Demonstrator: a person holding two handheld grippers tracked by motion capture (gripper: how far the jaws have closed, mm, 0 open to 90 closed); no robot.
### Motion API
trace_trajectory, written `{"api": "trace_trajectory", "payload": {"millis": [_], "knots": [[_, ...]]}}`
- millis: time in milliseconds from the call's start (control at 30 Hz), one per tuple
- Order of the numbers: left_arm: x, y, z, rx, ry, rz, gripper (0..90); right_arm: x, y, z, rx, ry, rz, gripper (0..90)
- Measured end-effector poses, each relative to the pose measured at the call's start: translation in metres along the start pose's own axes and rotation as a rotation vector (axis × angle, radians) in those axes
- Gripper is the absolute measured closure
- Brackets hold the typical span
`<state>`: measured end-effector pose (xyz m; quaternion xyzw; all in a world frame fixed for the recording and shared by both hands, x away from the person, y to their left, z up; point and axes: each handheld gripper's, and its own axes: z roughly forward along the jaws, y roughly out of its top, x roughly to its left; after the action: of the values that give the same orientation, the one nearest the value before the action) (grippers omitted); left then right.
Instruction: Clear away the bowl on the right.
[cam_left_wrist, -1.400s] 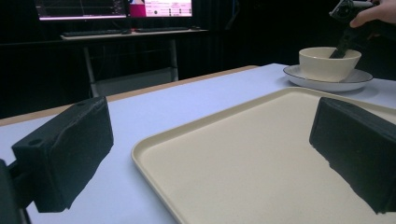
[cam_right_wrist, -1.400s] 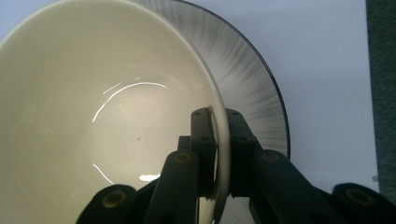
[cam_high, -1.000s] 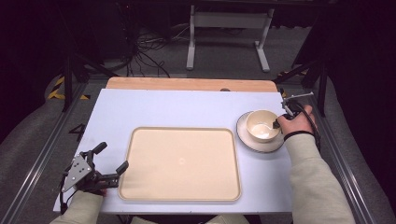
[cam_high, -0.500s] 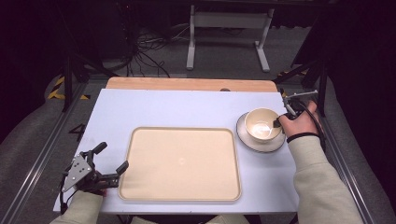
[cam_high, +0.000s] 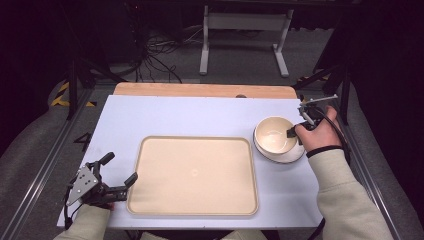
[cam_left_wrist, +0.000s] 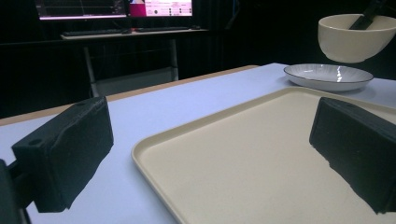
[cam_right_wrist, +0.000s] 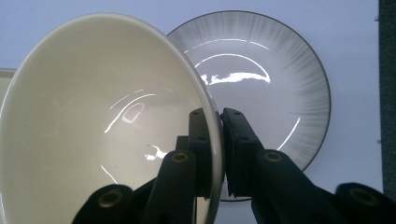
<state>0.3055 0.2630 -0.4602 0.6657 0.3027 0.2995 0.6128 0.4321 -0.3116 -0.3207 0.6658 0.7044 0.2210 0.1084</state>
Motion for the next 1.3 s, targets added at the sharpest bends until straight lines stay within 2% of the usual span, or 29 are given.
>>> {"api": "trace_trajectory", "payload": {"millis": [567, 733, 800, 867, 900, 933, 1300], "knots": [[0.0, 0.0, 0.0, -0.001, -0.003, 0.0, 0.0, 0.056, -0.006, -0.005, 0.005, 0.099, -0.104, 82.3], [0.0, 0.0, 0.0, -0.001, -0.003, 0.0, 0.1, 0.078, -0.01, -0.005, 0.003, 0.126, -0.151, 82.2], [0.0, 0.0, 0.0, -0.001, -0.003, 0.0, 0.1, 0.082, -0.011, -0.005, 0.004, 0.132, -0.158, 82.2], [0.0, 0.0, 0.0, 0.0, -0.004, 0.001, 0.1, 0.095, -0.013, -0.003, 0.012, 0.155, -0.183, 82.1], [0.0, 0.0, 0.0, 0.0, -0.004, 0.001, 0.1, 0.095, -0.013, -0.003, 0.012, 0.155, -0.183, 82.1], [0.0, 0.0, 0.0, -0.001, -0.004, 0.001, 0.0, 0.102, -0.013, -0.002, 0.017, 0.166, -0.198, 82.0], [0.0, 0.0, 0.0, -0.002, -0.008, 0.003, 0.1, 0.129, -0.015, 0.002, 0.032, 0.208, -0.232, 80.9]]}}
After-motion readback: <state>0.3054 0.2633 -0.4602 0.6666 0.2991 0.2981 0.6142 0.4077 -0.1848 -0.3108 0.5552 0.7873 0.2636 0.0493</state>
